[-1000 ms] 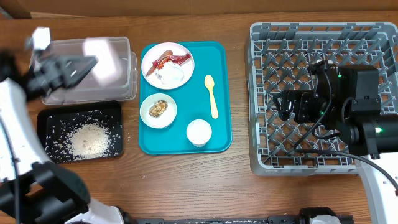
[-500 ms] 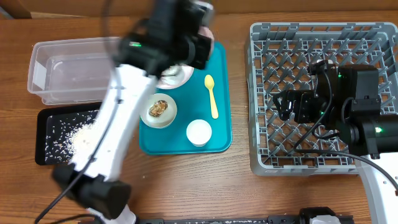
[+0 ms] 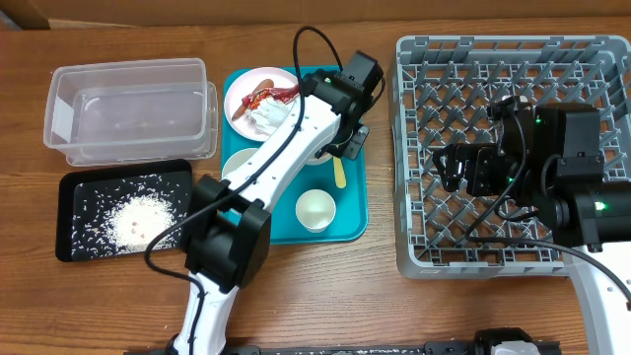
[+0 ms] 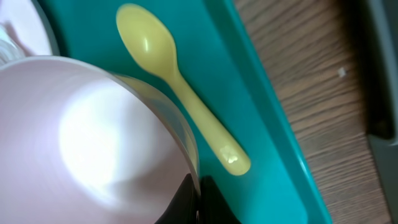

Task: Sort waste into correct bins and load items into the dishwasher
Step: 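Carry the empty bowl back and set it on the teal tray, then grasp the small white bowl of brown food with the left gripper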

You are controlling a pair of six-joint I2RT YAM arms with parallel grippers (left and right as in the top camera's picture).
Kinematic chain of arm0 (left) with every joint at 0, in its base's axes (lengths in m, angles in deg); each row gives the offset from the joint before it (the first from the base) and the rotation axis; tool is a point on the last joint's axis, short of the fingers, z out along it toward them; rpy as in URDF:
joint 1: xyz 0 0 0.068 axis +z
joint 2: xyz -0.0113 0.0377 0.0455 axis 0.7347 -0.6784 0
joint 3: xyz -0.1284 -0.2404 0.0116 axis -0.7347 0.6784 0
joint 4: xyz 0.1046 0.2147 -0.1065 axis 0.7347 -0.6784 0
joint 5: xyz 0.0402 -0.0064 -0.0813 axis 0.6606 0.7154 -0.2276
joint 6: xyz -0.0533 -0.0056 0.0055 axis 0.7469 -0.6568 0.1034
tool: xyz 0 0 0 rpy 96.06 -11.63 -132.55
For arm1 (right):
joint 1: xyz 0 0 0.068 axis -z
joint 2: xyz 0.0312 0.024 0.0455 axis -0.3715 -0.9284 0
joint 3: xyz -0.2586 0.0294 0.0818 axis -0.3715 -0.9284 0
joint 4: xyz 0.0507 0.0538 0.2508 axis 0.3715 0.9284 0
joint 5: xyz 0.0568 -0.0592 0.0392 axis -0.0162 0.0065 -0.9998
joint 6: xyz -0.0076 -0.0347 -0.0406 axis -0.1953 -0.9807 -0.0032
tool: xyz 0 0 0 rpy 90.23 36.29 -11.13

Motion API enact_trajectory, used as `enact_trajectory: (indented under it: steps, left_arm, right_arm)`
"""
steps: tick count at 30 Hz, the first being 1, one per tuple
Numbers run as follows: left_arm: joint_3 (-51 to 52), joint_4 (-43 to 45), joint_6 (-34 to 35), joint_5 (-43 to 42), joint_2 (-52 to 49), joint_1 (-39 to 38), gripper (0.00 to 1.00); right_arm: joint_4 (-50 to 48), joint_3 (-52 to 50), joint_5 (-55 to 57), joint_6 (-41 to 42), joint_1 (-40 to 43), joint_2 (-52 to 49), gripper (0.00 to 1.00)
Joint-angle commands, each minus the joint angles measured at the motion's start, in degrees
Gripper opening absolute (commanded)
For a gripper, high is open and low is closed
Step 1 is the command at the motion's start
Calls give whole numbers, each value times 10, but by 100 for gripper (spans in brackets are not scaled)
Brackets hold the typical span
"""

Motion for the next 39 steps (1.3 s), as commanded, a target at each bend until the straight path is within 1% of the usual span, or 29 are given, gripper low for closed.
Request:
enact_trajectory:
  steps: [1, 3, 4, 6, 8, 10, 12, 15, 19, 21, 23, 24, 25, 26, 28, 34, 36, 39]
  left_arm:
    - [-6, -13, 7, -8, -22, -4, 4]
    - [-6, -18, 7, -12, -31, -4, 4]
    - [-6, -19, 7, -12, -33, -4, 7]
    - [-6, -19, 7, -12, -37, -4, 19]
    - [-6, -17, 7, -14, -37, -4, 38]
    - [-8, -14, 8, -18, -37, -4, 53]
    - [-17, -19, 13, -18, -37, -1, 60]
    - [-62, -61, 38, -18, -37, 12, 66]
    - [-175, -170, 71, -50, -37, 38, 66]
    - [-239, -234, 88, -52, -34, 54, 67]
    - [-284, -287, 87, -50, -28, 67, 67]
    - [-298, -302, 75, -44, -23, 73, 67]
    - [-294, -302, 40, -62, -12, 77, 66]
    - [-286, -302, 25, -69, -1, 82, 67]
    - [-266, -302, 21, -64, 14, 90, 67]
    - [-136, -302, 22, -40, 44, 109, 64]
    - [-103, -298, 23, -26, 44, 110, 62]
    - [-65, -273, 31, -13, 44, 108, 55]
  right_arm:
    - [0, 5, -3, 2, 2, -2, 100]
    - [4, 4, -3, 1, 2, -5, 100]
    - [5, 4, -3, -1, 2, -6, 100]
    - [6, 4, -3, -1, 2, -9, 100]
    - [5, 4, -3, 0, 2, -12, 100]
    - [5, 4, -3, 0, 2, -14, 100]
    - [5, 4, -3, -1, 2, -15, 100]
    - [5, 4, -3, 0, 2, -15, 100]
    - [4, 4, -3, 0, 2, -15, 100]
    - [3, 4, -3, 0, 2, -15, 100]
    - [3, 4, -3, 0, 2, -15, 100]
    - [3, 4, -3, 0, 2, -15, 100]
    - [3, 4, -3, 0, 2, -15, 100]
    - [3, 4, -3, 0, 2, -15, 100]
    - [3, 4, -3, 0, 2, -15, 100]
    - [1, 4, -3, 0, 2, -15, 100]
    - [-2, 4, -3, 0, 2, -15, 100]
    - [-6, 4, -3, 0, 2, -15, 100]
